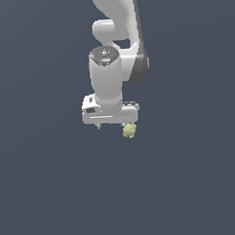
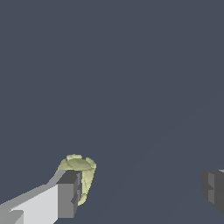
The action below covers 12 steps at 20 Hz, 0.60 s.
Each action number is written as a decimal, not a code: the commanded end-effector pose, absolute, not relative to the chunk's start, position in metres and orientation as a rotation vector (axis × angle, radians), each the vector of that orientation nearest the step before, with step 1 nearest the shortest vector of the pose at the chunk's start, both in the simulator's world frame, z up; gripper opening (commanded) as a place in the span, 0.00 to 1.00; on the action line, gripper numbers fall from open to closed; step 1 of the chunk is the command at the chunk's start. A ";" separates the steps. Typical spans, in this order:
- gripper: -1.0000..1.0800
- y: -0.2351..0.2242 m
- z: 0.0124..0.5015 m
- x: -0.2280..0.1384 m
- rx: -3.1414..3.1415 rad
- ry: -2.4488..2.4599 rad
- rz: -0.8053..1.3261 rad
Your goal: Pick up the object and move it to a goal position.
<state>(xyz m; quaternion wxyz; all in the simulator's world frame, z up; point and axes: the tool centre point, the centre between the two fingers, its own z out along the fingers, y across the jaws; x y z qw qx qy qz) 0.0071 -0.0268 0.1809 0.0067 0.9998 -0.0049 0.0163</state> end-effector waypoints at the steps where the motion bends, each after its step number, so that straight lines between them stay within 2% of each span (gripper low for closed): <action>1: 0.96 -0.027 0.181 0.007 3.128 -0.015 0.051; 12: 0.96 -0.016 0.184 0.011 3.156 -0.030 0.048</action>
